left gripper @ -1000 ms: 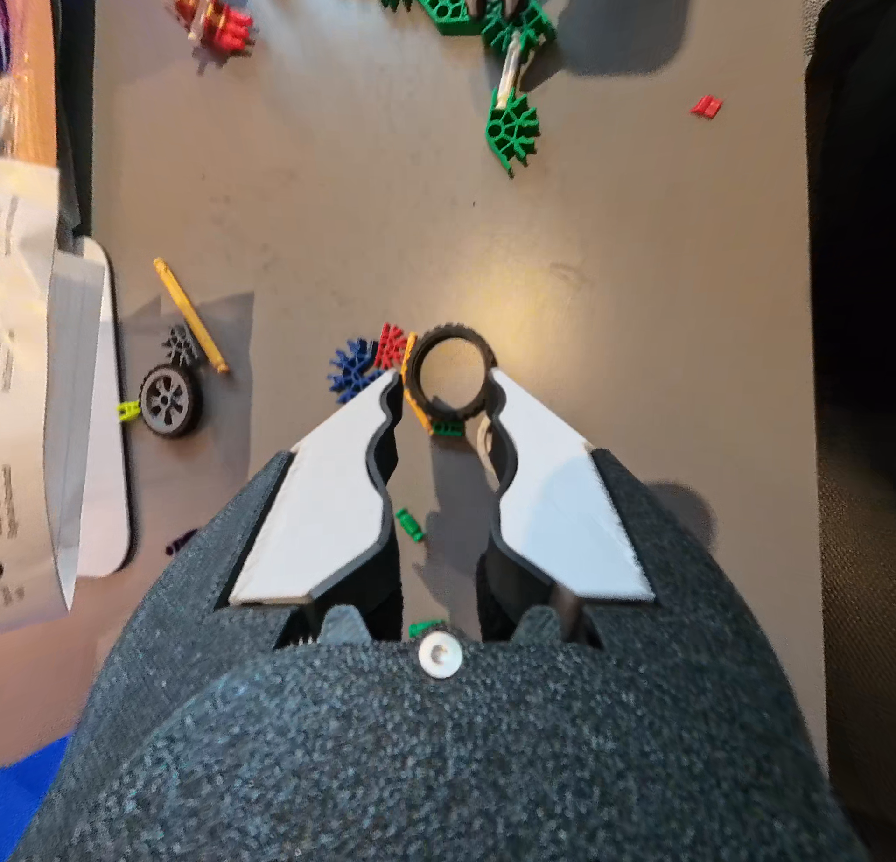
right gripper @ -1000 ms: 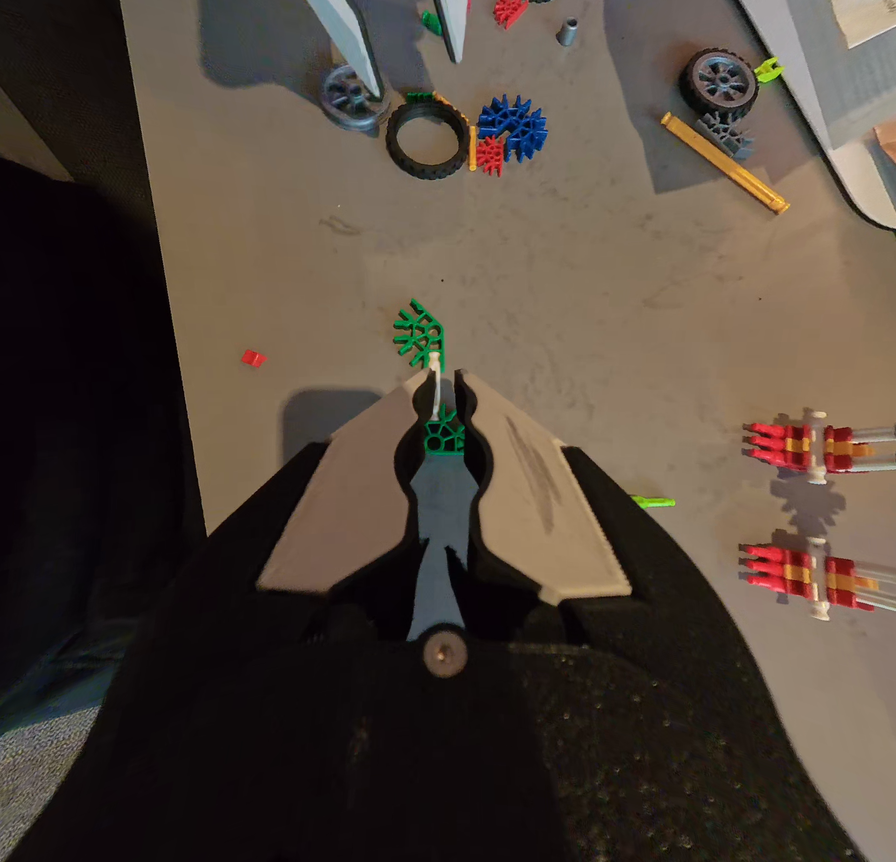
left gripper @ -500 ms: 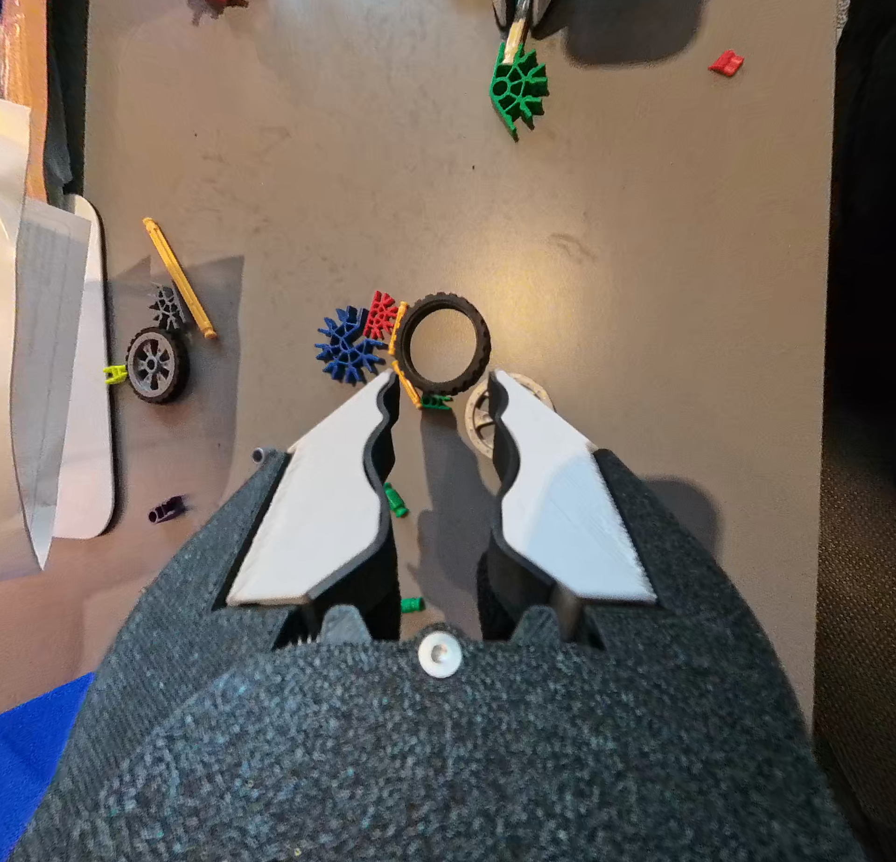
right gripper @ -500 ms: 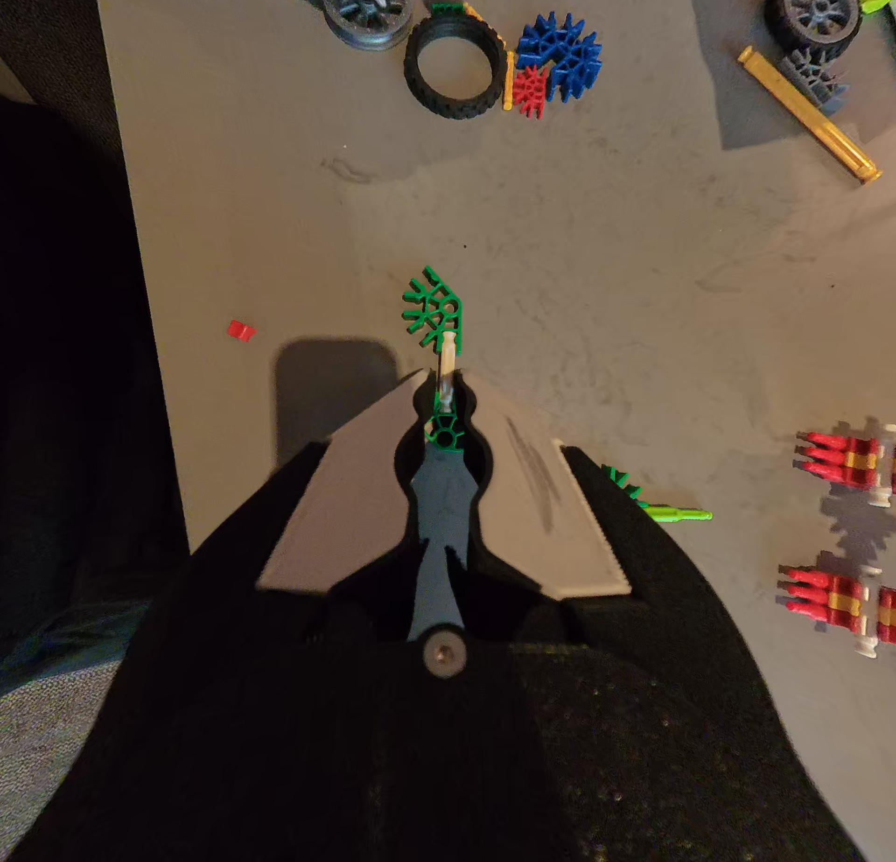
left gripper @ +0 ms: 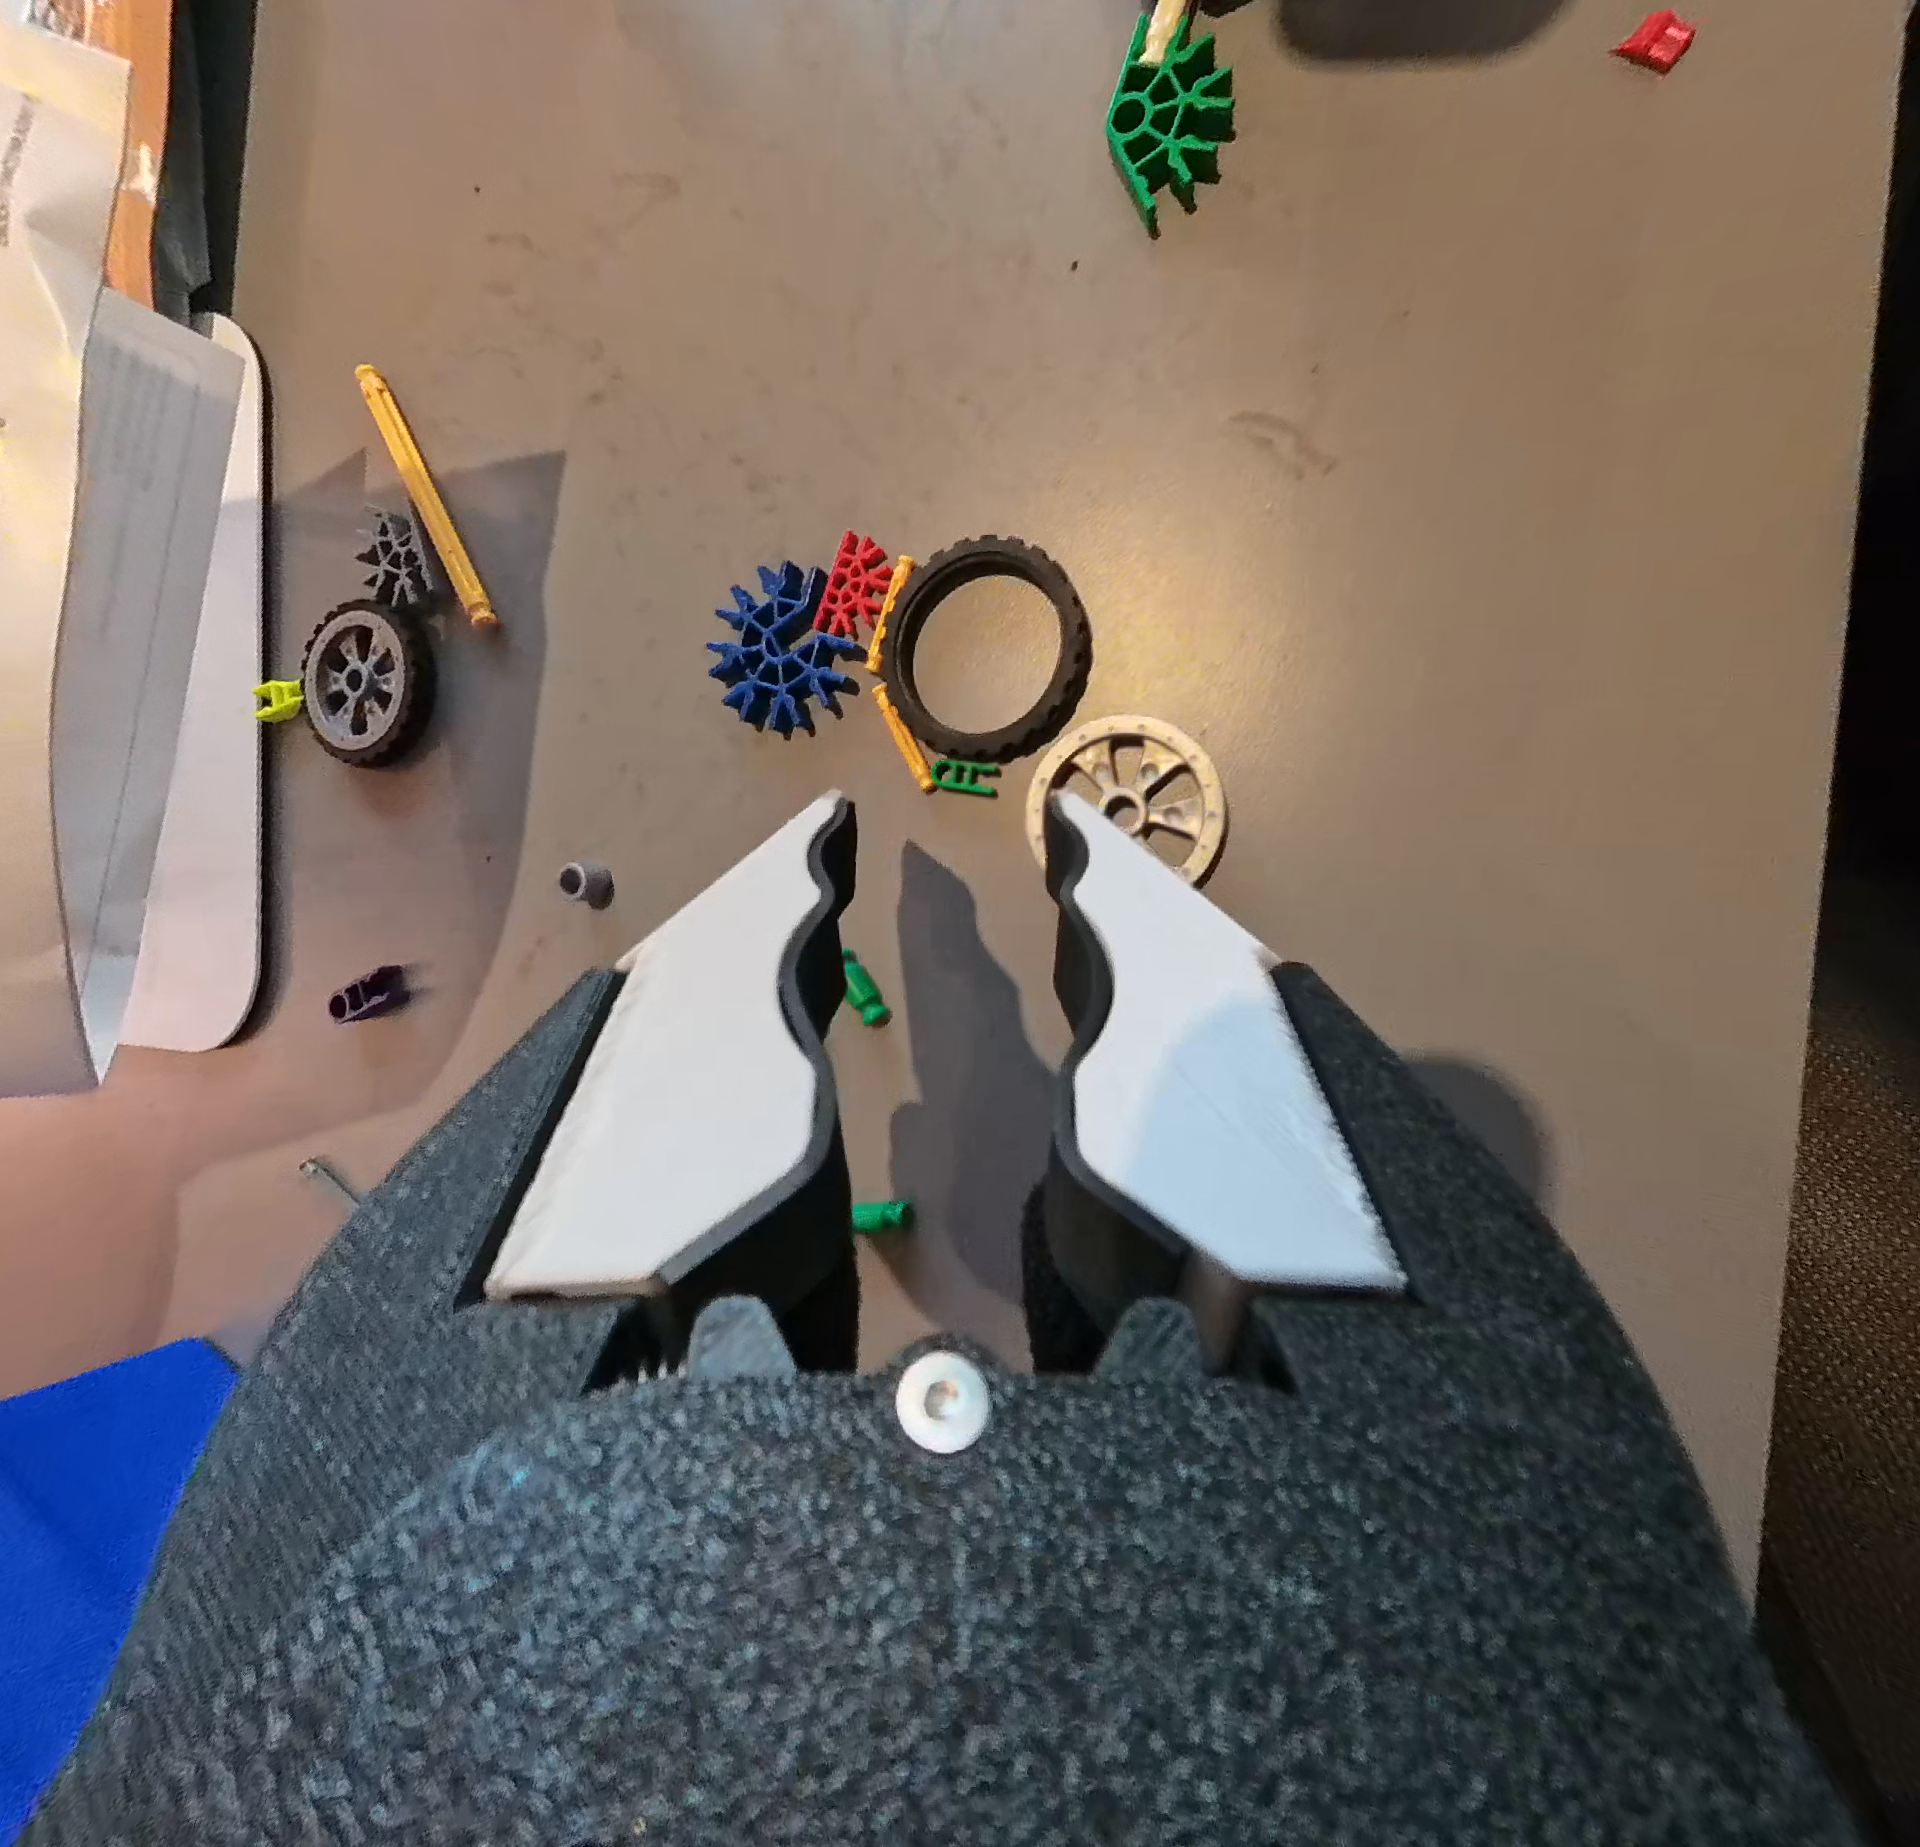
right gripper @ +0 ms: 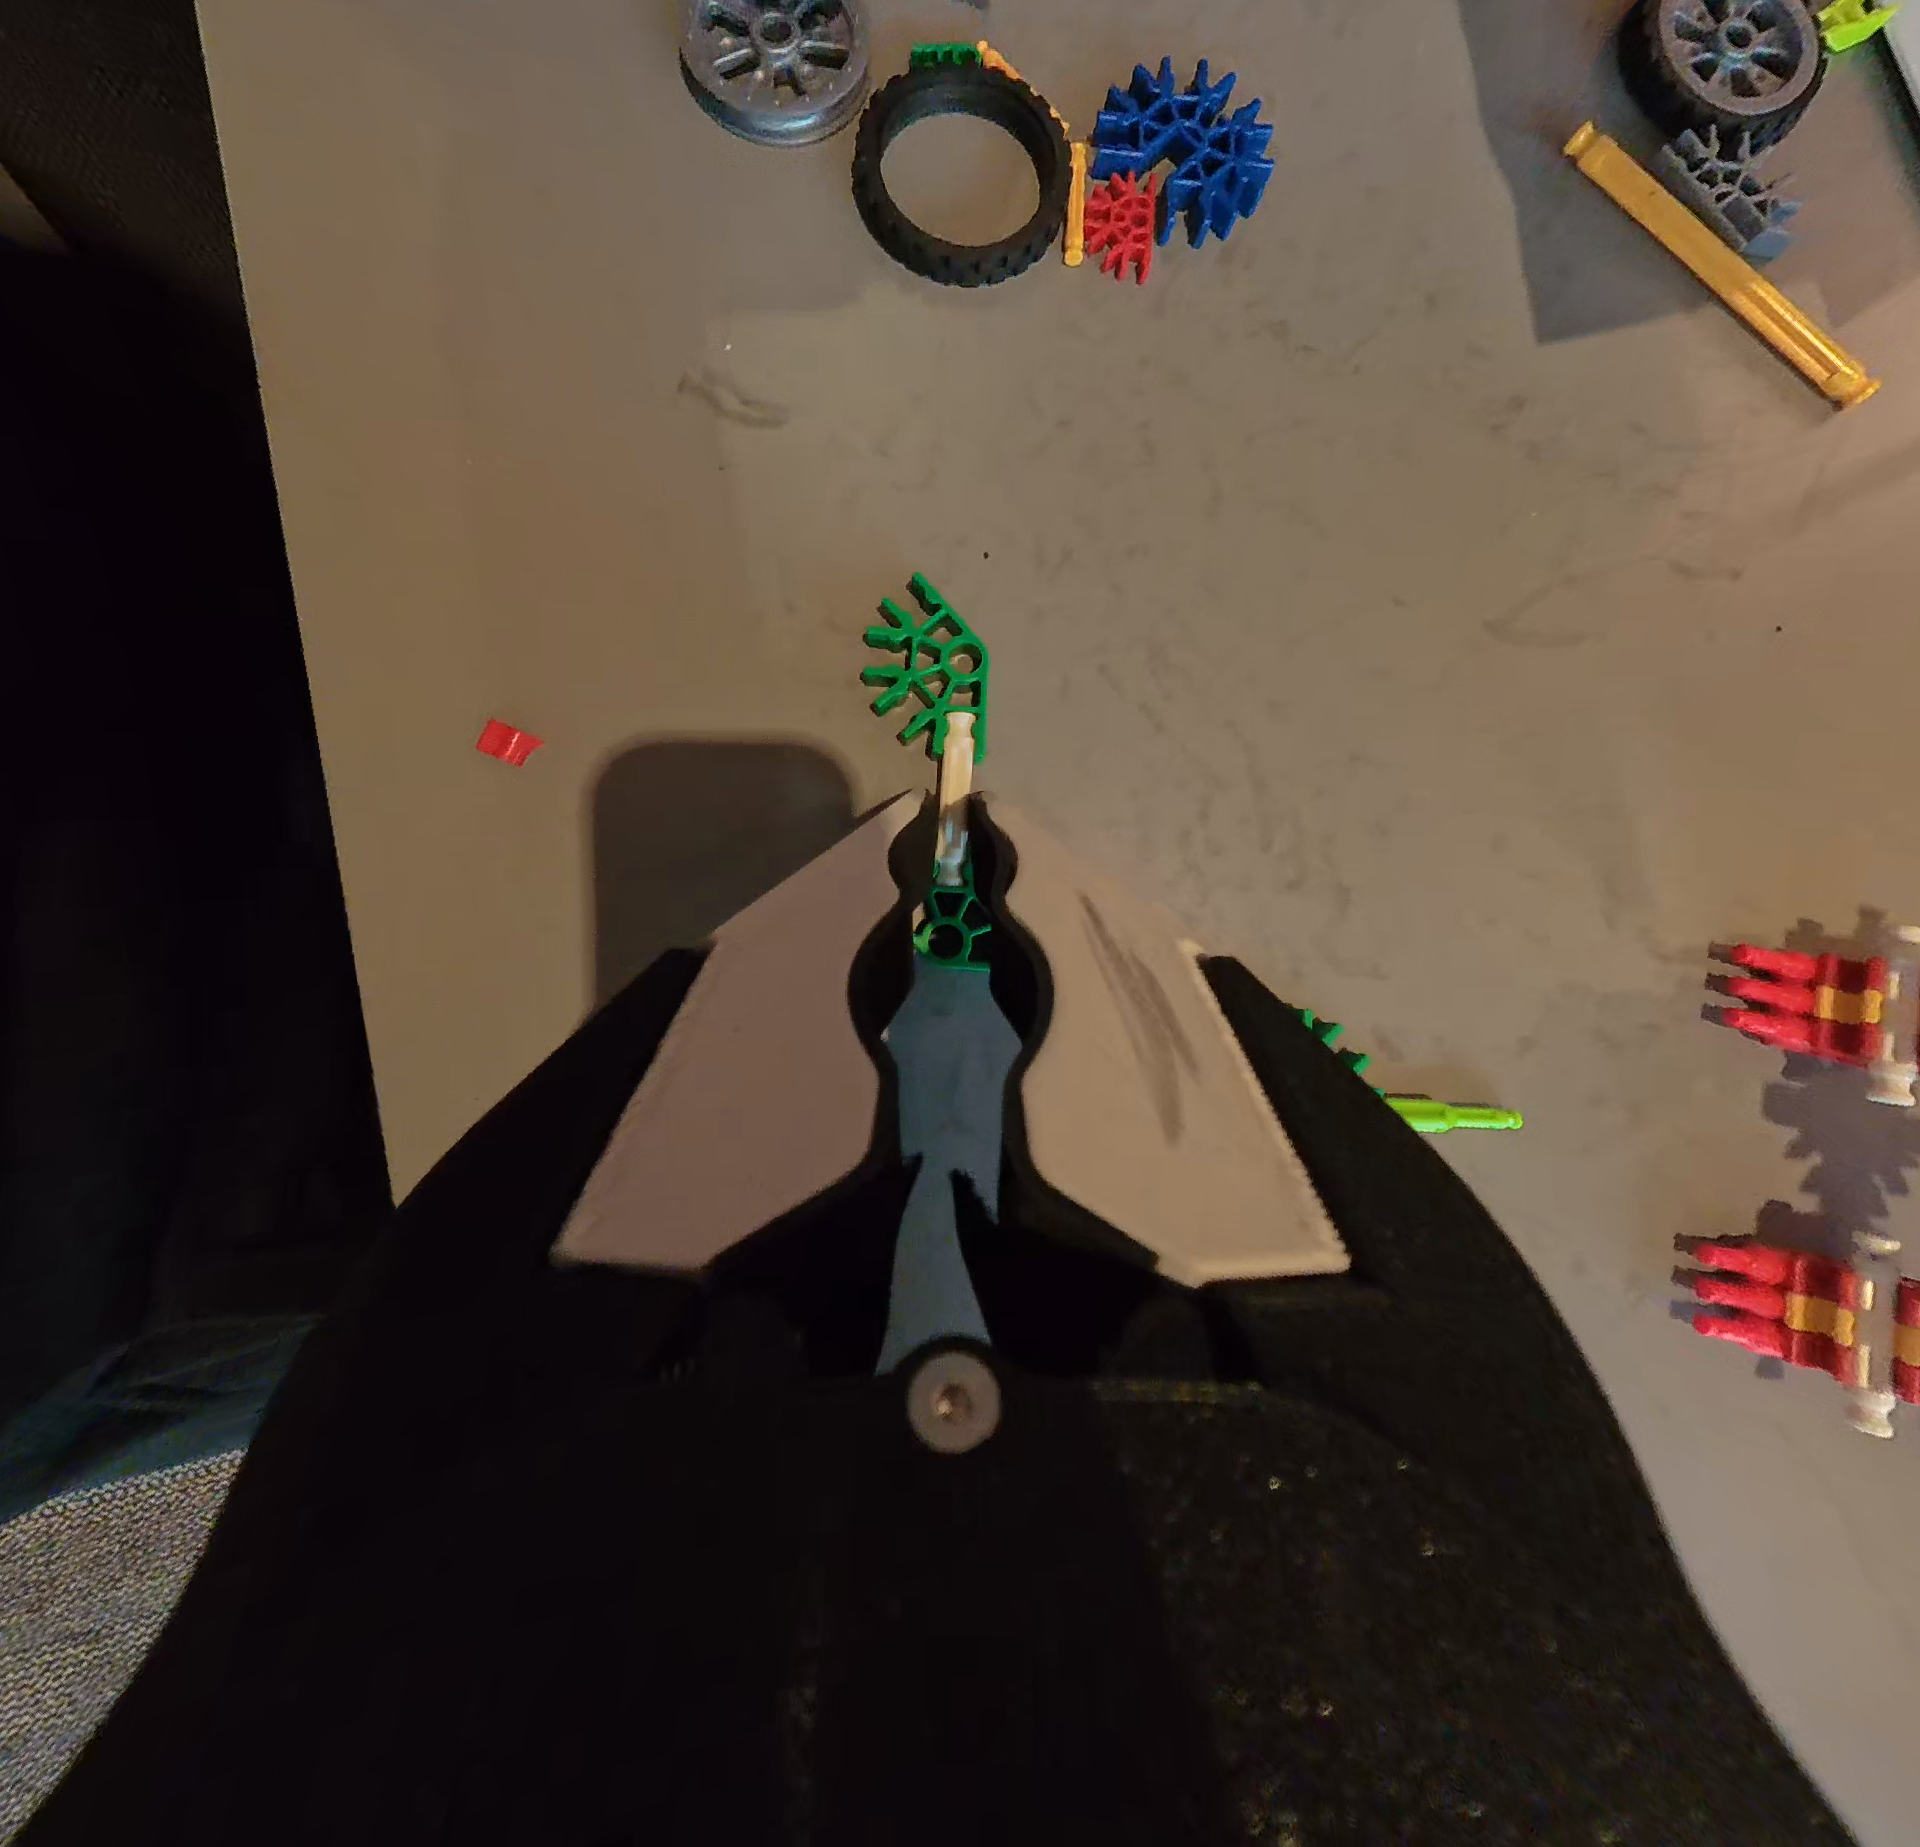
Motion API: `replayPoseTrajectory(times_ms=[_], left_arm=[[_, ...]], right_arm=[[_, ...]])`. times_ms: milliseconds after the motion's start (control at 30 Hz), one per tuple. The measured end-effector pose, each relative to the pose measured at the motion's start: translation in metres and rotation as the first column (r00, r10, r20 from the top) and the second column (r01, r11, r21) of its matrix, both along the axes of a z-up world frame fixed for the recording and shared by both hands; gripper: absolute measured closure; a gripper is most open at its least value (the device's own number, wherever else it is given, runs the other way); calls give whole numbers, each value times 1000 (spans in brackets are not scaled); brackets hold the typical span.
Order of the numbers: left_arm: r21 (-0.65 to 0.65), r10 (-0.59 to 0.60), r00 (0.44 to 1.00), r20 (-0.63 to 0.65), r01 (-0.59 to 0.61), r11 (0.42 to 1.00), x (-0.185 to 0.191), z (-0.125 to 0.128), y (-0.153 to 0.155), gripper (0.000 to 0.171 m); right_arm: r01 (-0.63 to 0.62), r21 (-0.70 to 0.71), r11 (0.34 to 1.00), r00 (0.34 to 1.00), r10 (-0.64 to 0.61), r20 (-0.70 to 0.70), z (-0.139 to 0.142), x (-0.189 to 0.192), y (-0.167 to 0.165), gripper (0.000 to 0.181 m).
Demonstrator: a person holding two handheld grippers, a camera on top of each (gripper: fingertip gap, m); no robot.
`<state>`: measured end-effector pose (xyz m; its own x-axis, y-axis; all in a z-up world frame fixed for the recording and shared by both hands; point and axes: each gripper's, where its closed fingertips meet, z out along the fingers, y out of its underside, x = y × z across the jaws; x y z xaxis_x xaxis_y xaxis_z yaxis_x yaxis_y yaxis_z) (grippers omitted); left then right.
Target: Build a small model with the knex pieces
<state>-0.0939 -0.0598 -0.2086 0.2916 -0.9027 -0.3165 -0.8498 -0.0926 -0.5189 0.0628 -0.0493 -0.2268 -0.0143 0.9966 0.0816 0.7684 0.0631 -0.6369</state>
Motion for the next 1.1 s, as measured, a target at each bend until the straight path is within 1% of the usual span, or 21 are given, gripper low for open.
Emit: replayPoseTrajectory(times_ms=[200, 367, 500, 700, 833, 1000, 1100], left_arm=[[7, -6, 1000, 22, 6, 1000, 5, 3, 1, 136], [15, -13, 1000, 9, 13, 1000, 7, 3, 3, 136], [28, 35, 999, 11, -35, 999, -7, 8, 8, 136], [41, 150, 989, 3, -150, 988, -44, 14, 14, 137], [-2, 200, 980, -12, -200, 980, -61, 8, 9, 138], [-53, 193, 981, -31, -195, 979, -60, -6, 1, 140], [-53, 197, 980, -16, -198, 979, -57, -7, 4, 141]], right_arm=[[4, 3, 1000, 1000, -4, -5, 0, -2, 2, 176], [14, 9, 1000, 1000, -14, -11, 0, -3, 4, 176], [26, 8, 1000, 999, -26, -18, 0, -5, 5, 176], [32, 15, 999, 999, -31, -28, 1, -7, 8, 176], [34, 16, 999, 999, -33, -35, 1, -9, 9, 175], [32, 17, 999, 999, -31, -32, 1, -9, 8, 175], [32, 17, 999, 999, -32, -30, 1, -9, 8, 175]])
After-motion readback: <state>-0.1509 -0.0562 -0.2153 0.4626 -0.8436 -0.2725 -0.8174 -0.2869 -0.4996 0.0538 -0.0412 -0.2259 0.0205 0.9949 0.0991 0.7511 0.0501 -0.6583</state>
